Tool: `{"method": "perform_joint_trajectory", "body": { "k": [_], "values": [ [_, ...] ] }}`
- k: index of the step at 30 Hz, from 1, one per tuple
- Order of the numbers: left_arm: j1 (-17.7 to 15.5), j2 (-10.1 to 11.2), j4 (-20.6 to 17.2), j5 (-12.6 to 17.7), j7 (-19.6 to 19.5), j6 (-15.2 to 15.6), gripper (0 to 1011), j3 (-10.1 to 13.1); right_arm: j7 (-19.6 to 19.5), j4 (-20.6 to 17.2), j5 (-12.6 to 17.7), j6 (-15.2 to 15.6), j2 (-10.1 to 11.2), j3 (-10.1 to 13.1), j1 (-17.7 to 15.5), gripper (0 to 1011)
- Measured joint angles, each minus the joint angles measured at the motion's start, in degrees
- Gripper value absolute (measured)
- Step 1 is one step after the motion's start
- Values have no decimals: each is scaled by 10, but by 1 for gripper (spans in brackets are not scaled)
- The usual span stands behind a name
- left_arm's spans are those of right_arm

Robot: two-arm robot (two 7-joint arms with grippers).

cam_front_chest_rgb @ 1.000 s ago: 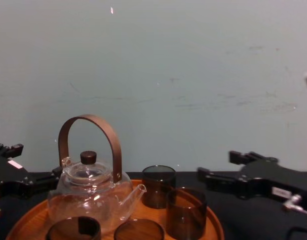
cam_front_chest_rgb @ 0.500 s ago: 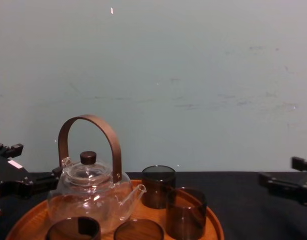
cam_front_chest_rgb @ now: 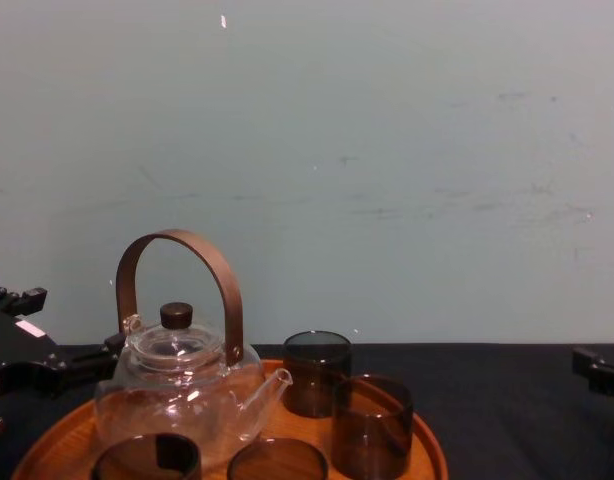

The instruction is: Pick up the glass from the table and place it on the tray.

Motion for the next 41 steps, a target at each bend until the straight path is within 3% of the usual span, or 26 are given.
{"method": "perform_joint_trajectory", "body": {
  "k": [5, 41],
  "values": [
    [0, 0, 0, 0, 0, 0, 1001, 0, -1, 9, -6, -4, -7, 3, 4, 1002],
    [0, 0, 0, 0, 0, 0, 1001, 0, 0, 7, -5, -3, -5, 2, 4, 1002]
  ]
}}
